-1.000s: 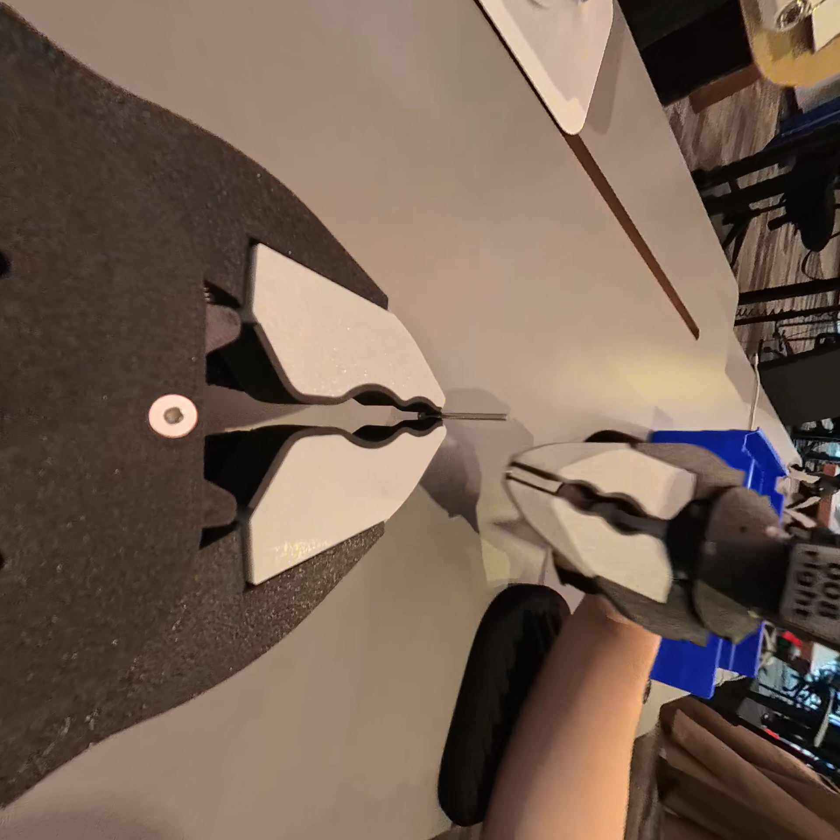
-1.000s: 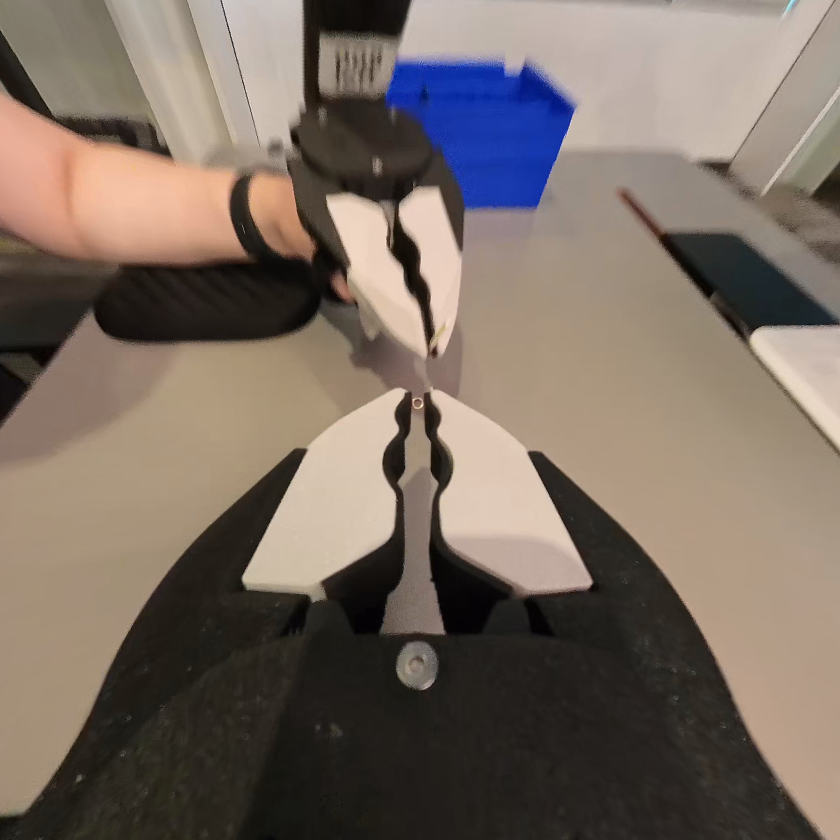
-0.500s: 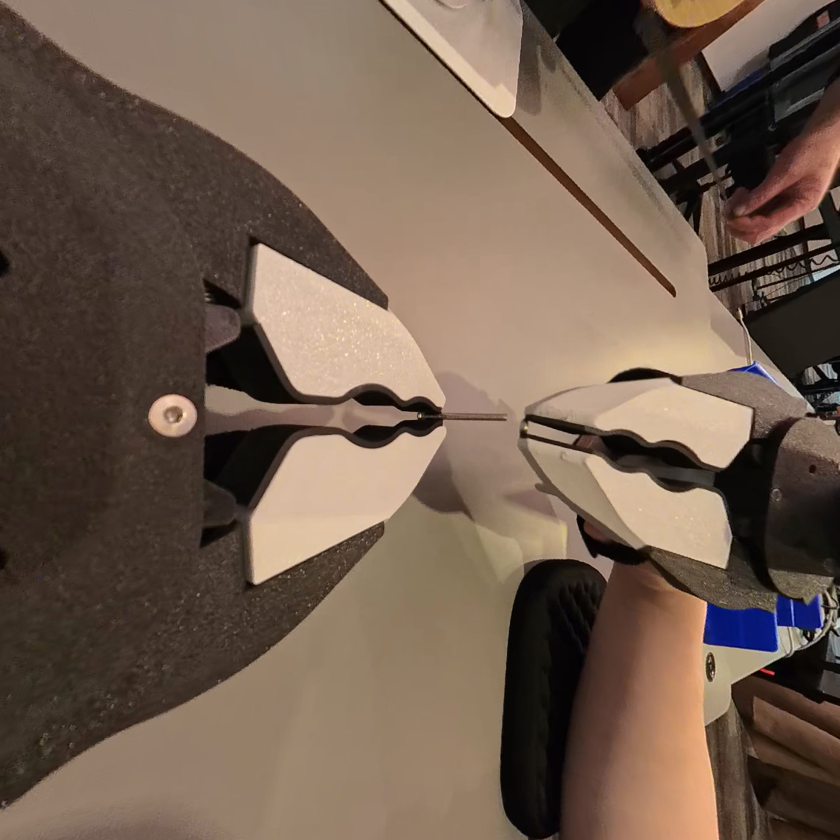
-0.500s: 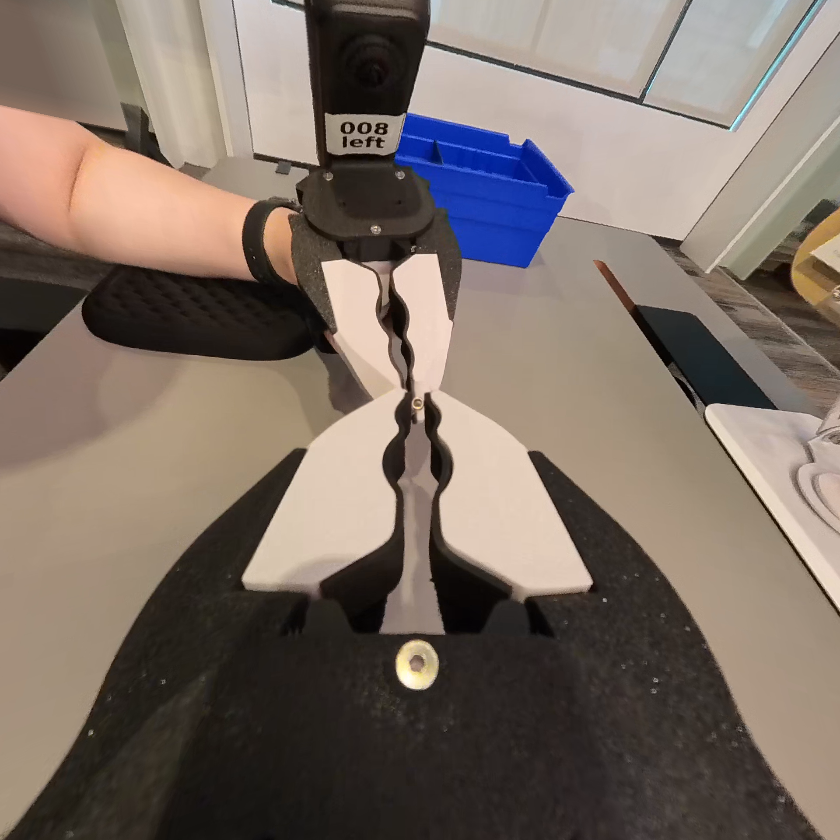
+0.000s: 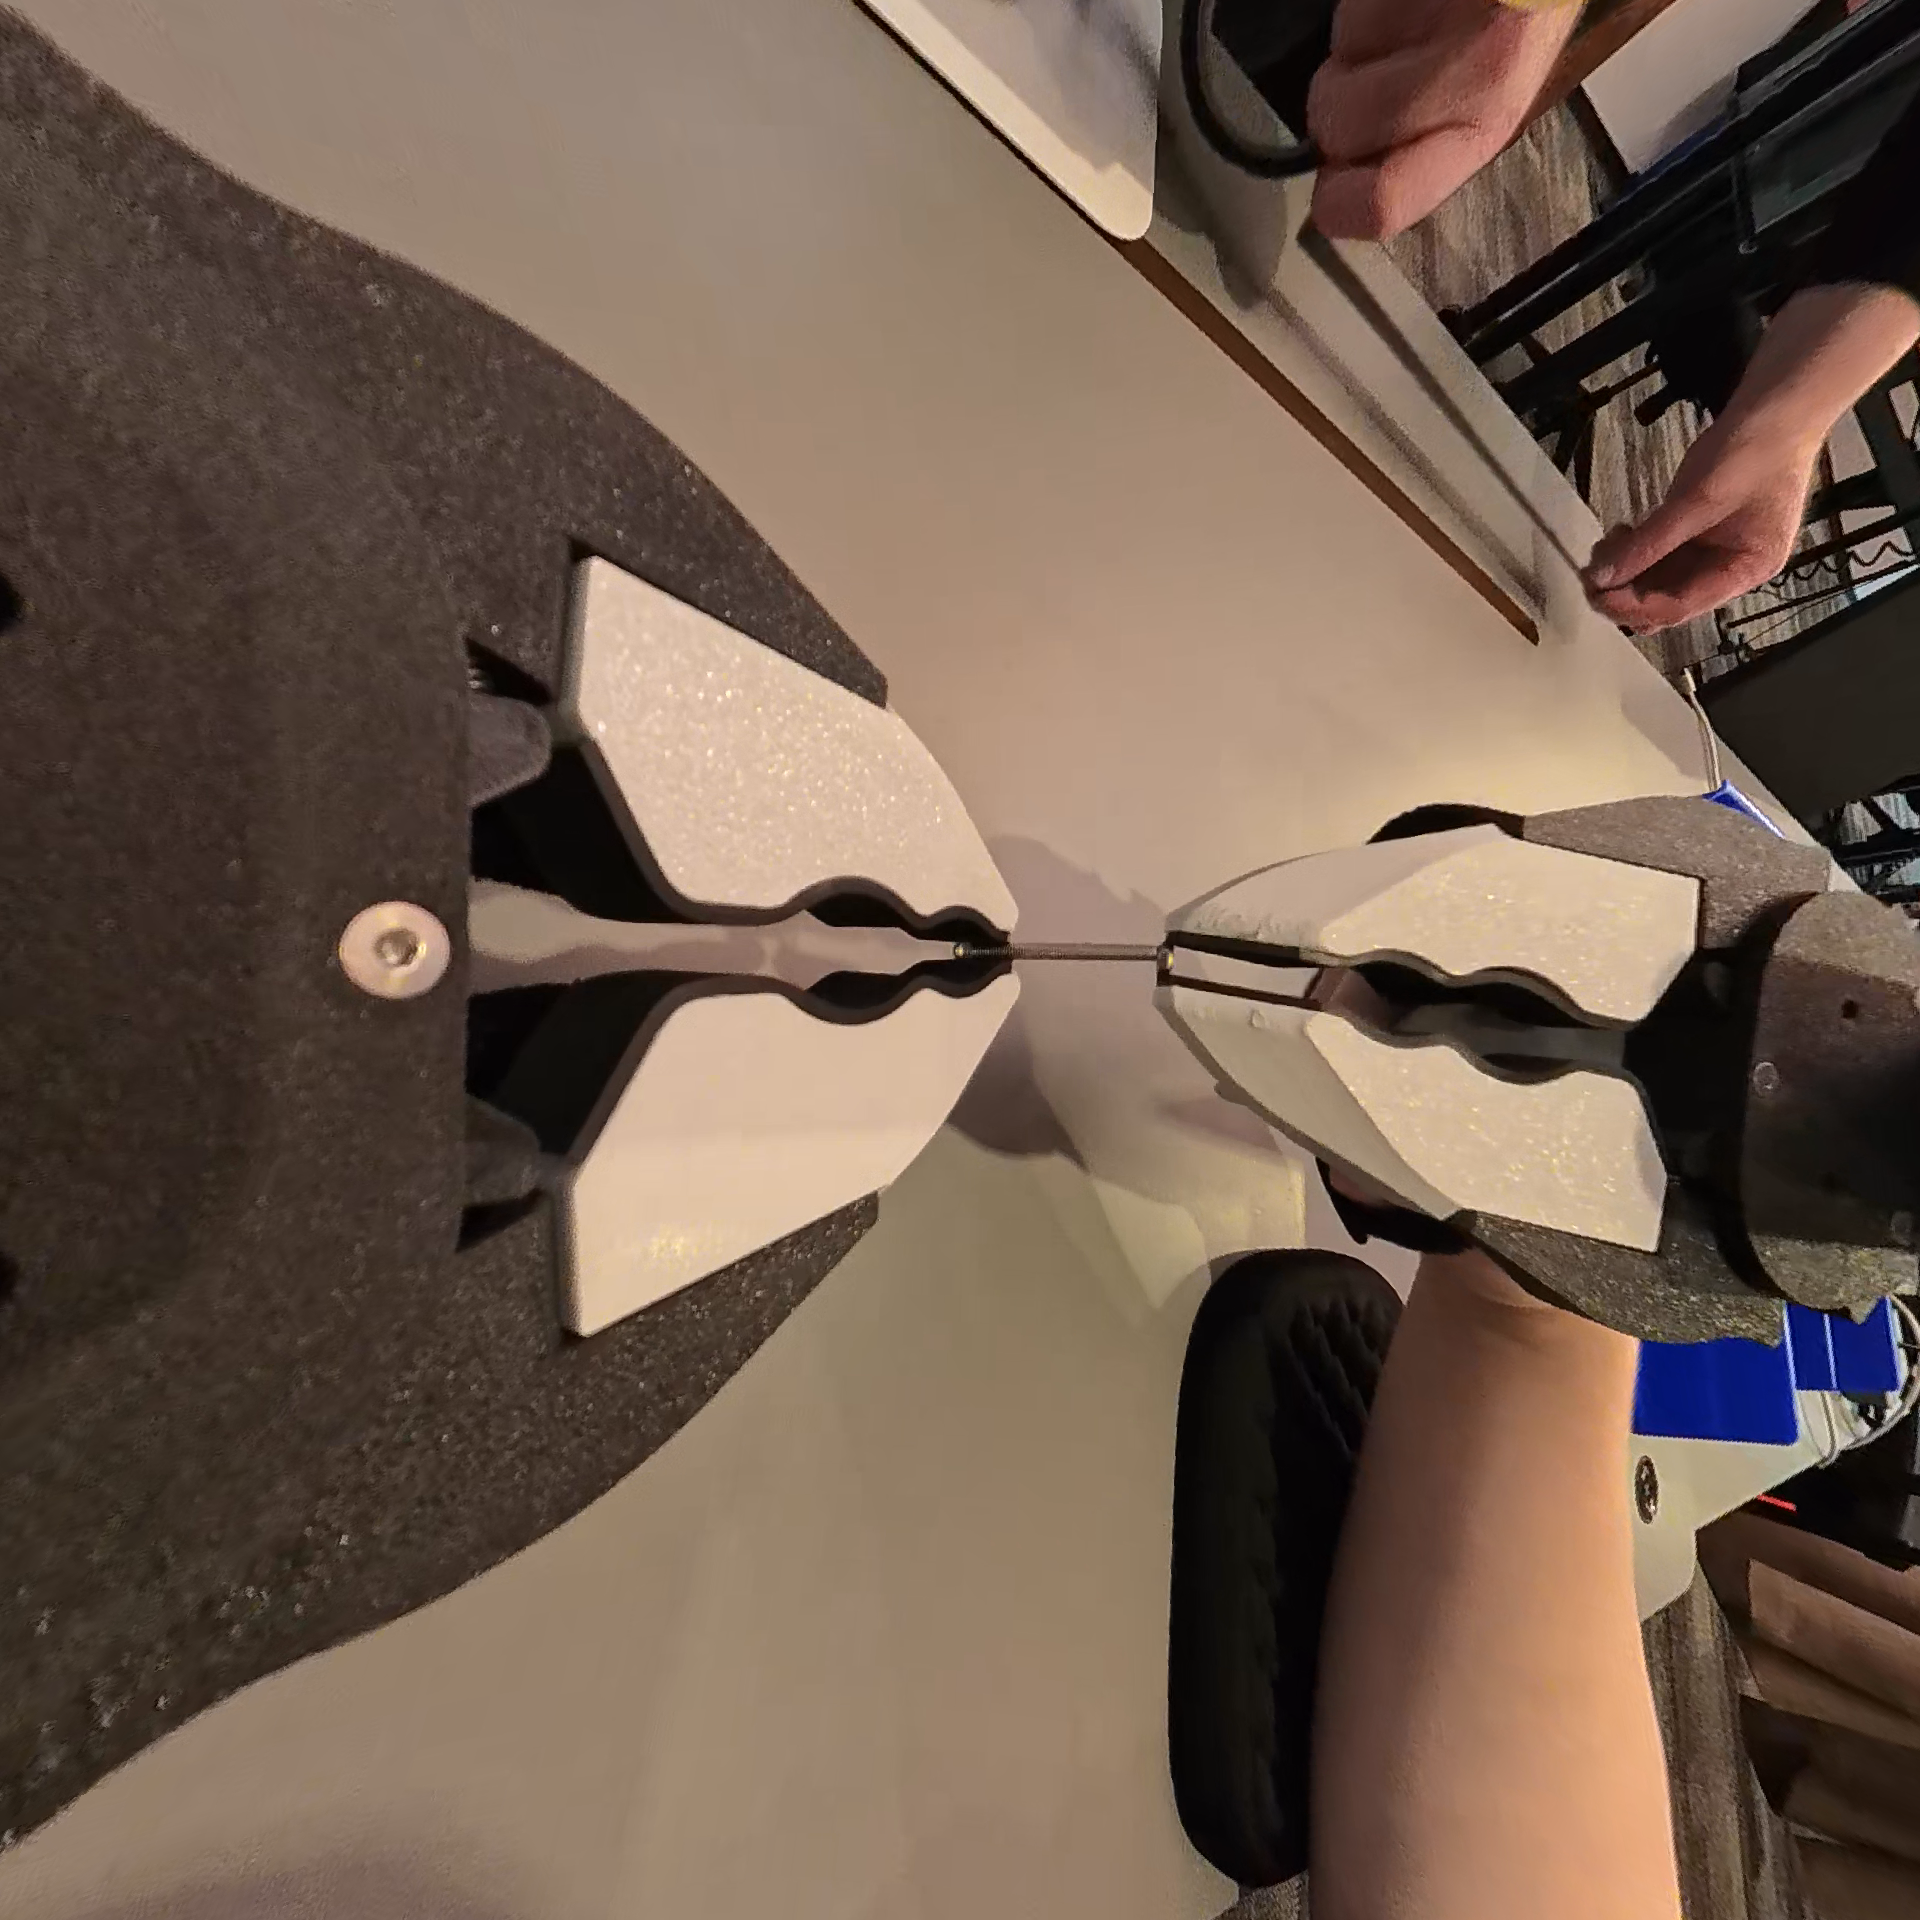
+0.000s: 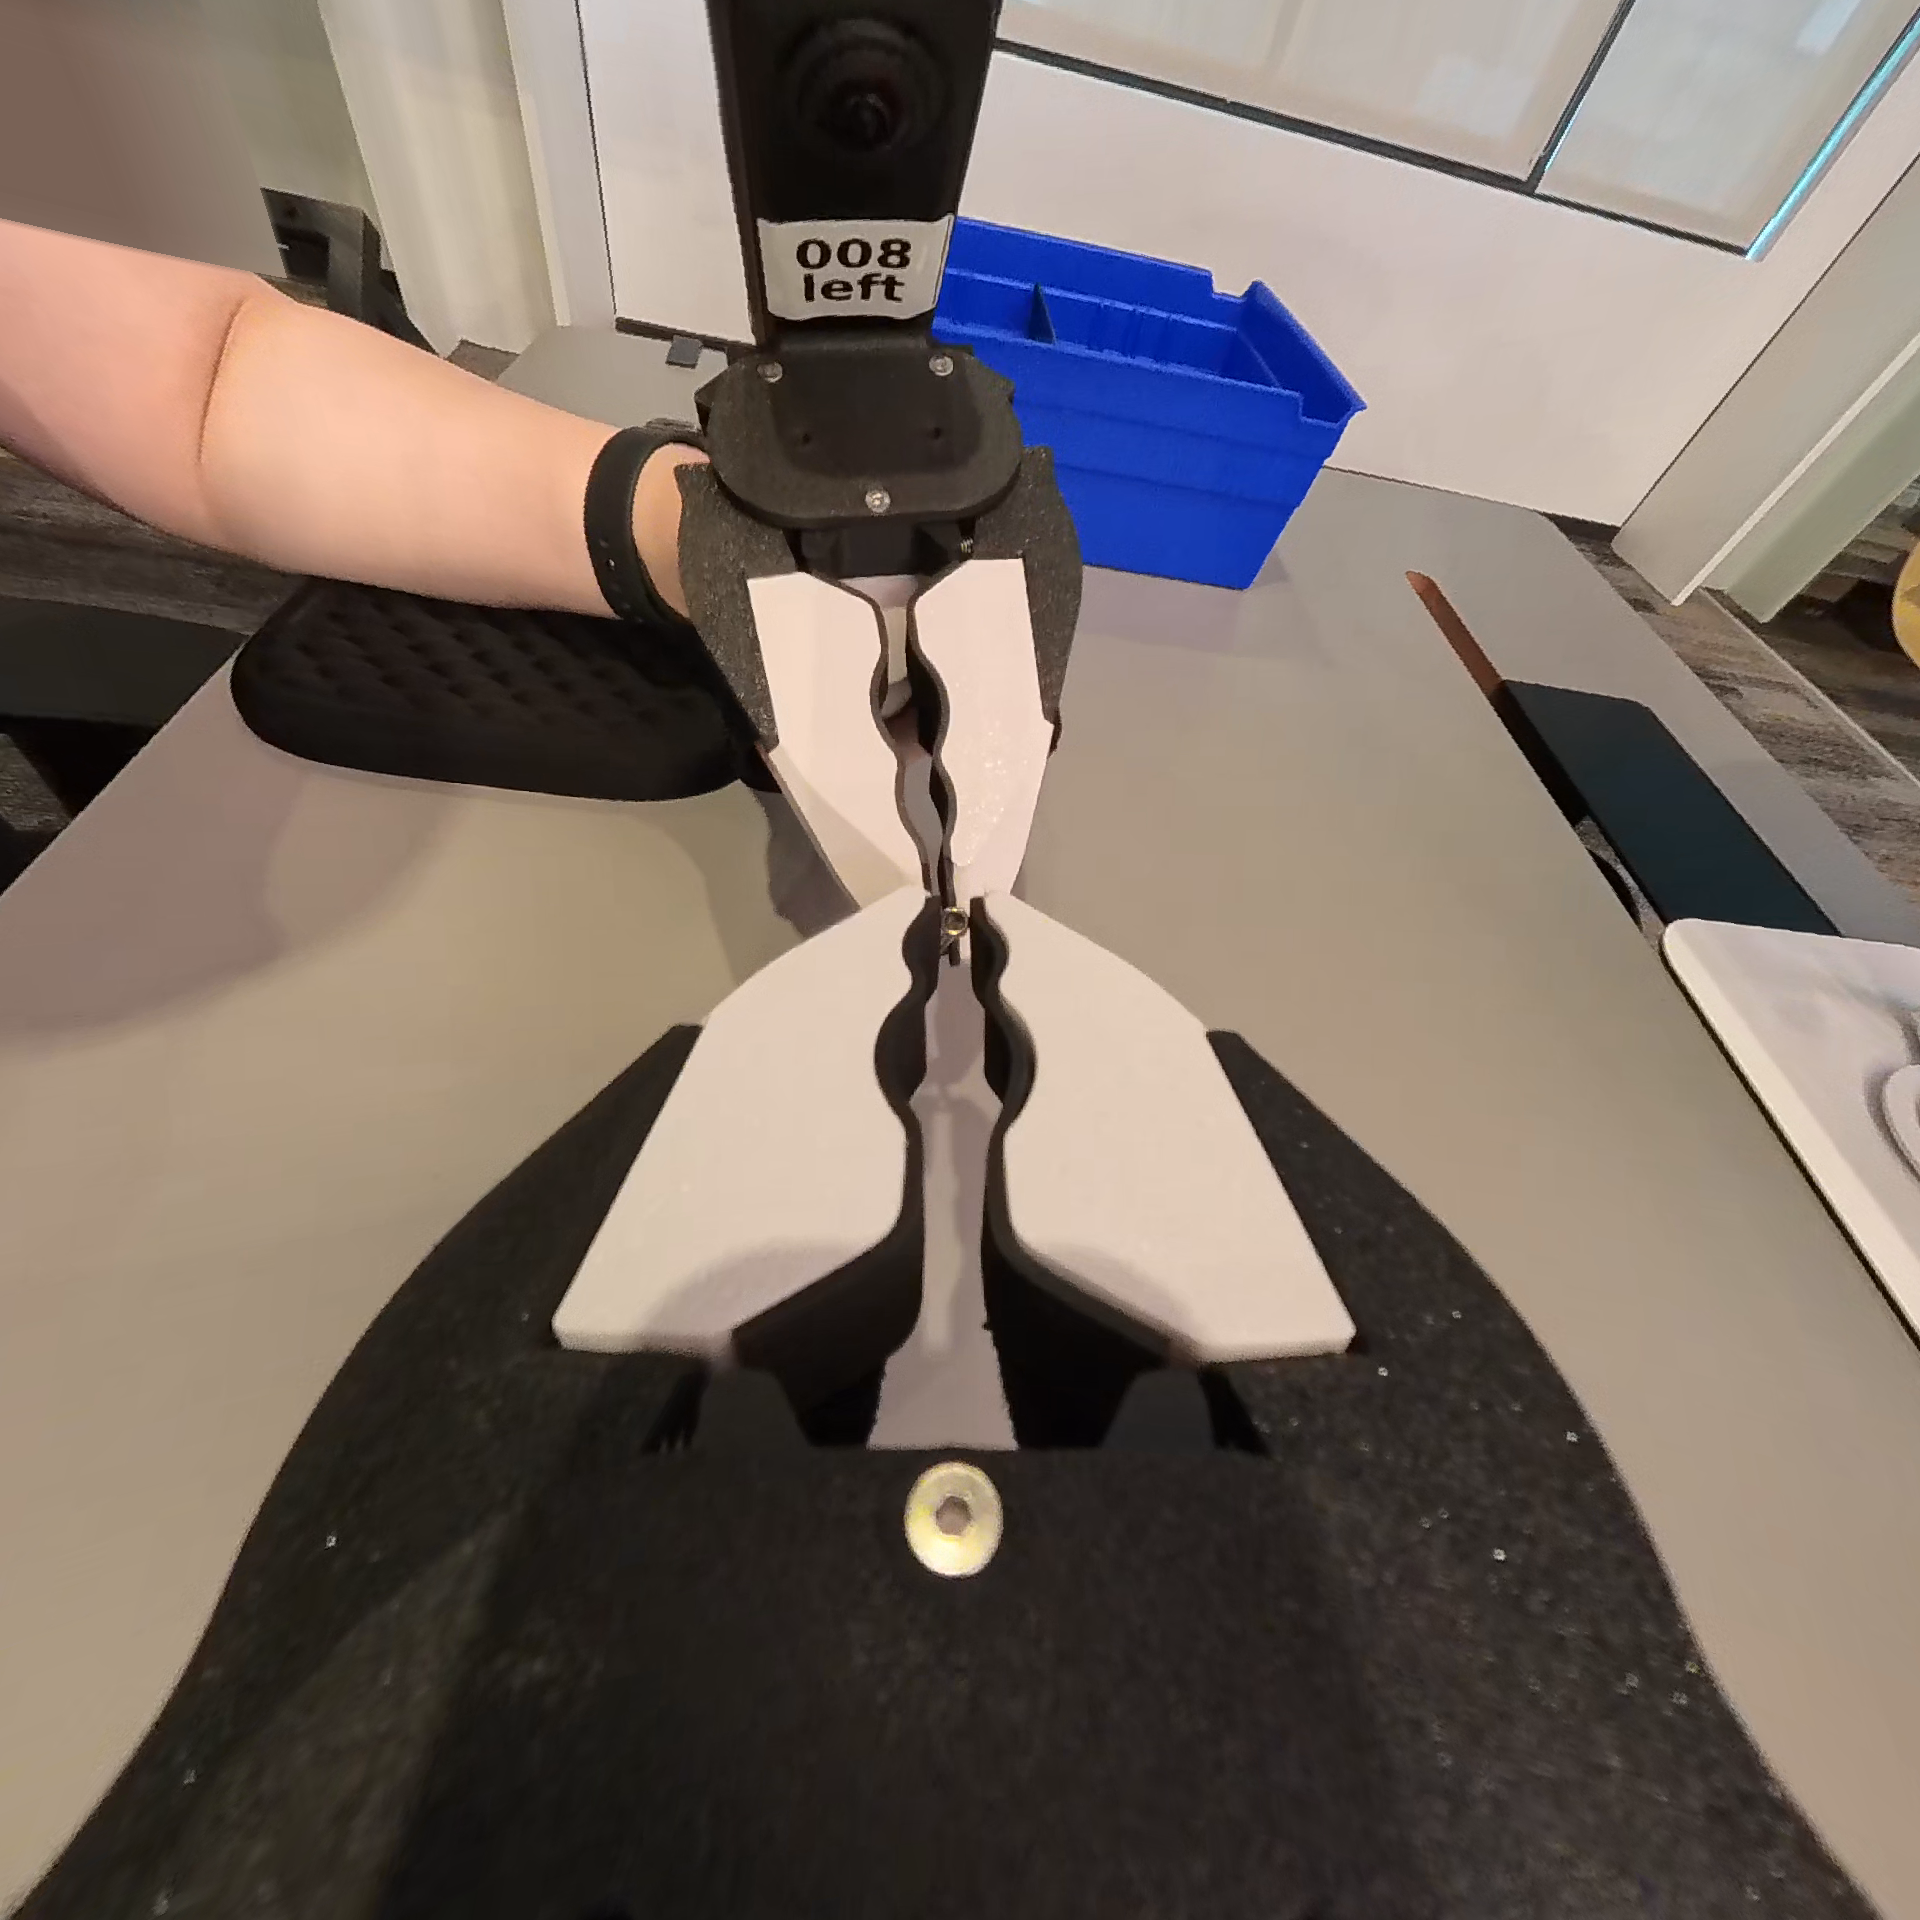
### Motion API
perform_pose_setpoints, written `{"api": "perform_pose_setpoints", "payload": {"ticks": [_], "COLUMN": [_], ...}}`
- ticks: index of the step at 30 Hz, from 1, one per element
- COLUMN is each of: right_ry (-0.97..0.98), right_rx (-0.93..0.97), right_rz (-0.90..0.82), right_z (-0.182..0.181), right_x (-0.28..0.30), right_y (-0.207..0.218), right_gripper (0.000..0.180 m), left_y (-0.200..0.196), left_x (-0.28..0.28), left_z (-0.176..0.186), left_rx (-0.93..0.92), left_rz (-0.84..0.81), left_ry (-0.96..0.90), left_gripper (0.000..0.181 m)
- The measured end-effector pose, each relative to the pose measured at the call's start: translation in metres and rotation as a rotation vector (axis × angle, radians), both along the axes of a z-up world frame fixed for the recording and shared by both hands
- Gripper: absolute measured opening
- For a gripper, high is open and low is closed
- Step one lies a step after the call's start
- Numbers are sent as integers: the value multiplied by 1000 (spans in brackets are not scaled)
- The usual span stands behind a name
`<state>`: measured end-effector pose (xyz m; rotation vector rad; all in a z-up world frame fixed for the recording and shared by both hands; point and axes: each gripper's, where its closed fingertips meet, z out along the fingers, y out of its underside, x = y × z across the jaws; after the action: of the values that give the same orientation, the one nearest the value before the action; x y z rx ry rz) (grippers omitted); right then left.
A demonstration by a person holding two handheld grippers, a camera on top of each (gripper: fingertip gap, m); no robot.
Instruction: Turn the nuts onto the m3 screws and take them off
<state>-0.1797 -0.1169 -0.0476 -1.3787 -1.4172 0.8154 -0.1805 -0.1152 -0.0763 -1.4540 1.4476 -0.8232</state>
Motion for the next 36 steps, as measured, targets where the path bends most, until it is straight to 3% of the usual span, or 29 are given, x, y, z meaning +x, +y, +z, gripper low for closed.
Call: {"api": "perform_pose_setpoints", "payload": {"ticks": [16,27,36], "right_ry": [-58,158,252], "right_rx": [11,7,14], "right_rz": [-13,-12,-75], "right_z": [-7,28,48], "right_x": [-1,-3,-5], "right_y": [0,-2,2], "right_gripper": [5,5,5], "left_y": [-1,-5,1], "left_x": [0,0,-2], "left_z": [-6,29,49], "left_rx": [22,-80,38], "left_rz": [3,-15,65], "left_ry": [40,-178,-249], "left_gripper": [2,2,2]}}
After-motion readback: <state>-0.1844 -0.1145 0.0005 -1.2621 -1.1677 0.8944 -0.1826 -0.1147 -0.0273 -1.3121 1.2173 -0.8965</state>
